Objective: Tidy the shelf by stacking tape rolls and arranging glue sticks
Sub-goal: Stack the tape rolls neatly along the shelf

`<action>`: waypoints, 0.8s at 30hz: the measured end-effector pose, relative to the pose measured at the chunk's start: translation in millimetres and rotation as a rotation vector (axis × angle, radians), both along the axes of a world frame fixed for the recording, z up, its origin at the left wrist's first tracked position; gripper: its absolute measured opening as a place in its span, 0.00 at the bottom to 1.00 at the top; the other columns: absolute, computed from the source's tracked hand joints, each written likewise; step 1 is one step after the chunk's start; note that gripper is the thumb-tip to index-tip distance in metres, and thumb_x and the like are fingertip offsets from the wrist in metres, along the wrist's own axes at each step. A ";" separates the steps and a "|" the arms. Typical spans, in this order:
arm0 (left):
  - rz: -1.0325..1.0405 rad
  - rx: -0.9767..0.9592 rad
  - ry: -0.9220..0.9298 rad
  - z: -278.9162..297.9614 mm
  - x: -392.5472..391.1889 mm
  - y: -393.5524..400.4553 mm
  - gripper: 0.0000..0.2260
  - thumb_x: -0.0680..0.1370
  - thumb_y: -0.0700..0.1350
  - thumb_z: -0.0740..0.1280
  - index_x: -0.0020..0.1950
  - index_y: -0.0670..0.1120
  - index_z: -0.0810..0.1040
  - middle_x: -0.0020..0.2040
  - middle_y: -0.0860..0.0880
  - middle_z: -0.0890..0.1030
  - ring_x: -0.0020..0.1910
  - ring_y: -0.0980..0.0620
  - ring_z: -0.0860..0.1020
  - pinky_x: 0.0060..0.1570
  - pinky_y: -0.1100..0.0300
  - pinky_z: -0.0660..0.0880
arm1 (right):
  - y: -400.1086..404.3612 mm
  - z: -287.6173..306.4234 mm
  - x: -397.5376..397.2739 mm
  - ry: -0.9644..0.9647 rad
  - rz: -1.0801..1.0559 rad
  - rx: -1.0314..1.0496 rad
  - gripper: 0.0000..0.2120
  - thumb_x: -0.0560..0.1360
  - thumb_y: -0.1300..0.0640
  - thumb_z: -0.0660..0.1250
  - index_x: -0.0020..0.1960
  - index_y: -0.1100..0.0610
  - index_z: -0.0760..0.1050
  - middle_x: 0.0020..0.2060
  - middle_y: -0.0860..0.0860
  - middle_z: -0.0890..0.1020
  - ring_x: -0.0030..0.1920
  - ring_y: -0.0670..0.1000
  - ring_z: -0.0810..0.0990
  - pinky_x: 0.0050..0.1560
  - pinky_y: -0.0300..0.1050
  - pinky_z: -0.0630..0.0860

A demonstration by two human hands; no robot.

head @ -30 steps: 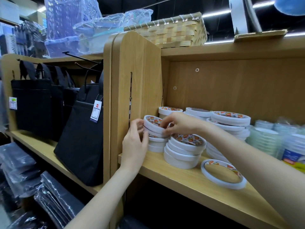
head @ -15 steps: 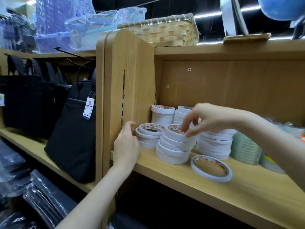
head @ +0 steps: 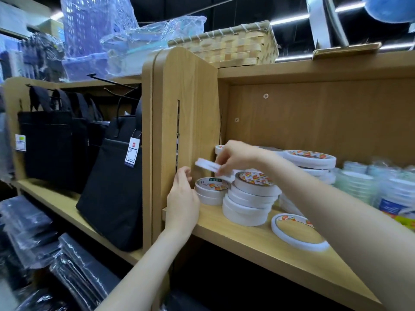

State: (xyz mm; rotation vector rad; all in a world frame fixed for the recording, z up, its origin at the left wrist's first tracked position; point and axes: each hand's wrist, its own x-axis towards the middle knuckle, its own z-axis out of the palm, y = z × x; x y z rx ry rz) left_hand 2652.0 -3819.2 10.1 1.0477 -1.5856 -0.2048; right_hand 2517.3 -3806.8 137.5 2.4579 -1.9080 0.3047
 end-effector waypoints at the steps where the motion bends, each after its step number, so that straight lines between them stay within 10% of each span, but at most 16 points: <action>1: 0.001 0.000 -0.003 0.1 0.3 0.0 0.18 0.78 0.32 0.56 0.66 0.44 0.66 0.62 0.46 0.74 0.61 0.52 0.73 0.56 0.65 0.66 | 4.0 6.0 -5.5 -0.067 0.014 -0.037 0.06 0.70 0.55 0.72 0.35 0.50 0.79 0.27 0.45 0.73 0.29 0.42 0.68 0.30 0.36 0.63; 7: -0.002 0.028 -0.064 0.5 -0.4 -1.4 0.14 0.77 0.33 0.57 0.62 0.44 0.67 0.59 0.47 0.76 0.55 0.51 0.76 0.49 0.65 0.68 | 18.0 33.0 -34.7 -0.301 -0.015 -0.254 0.03 0.69 0.58 0.73 0.42 0.56 0.83 0.26 0.46 0.74 0.24 0.41 0.68 0.23 0.28 0.60; 24: -0.192 -0.203 -0.169 7.8 2.5 -2.4 0.14 0.75 0.46 0.63 0.60 0.48 0.75 0.58 0.54 0.76 0.59 0.56 0.69 0.58 0.60 0.68 | 83.3 42.1 -51.8 0.130 -0.013 -0.192 0.03 0.68 0.54 0.74 0.40 0.52 0.81 0.24 0.40 0.75 0.29 0.37 0.73 0.30 0.28 0.66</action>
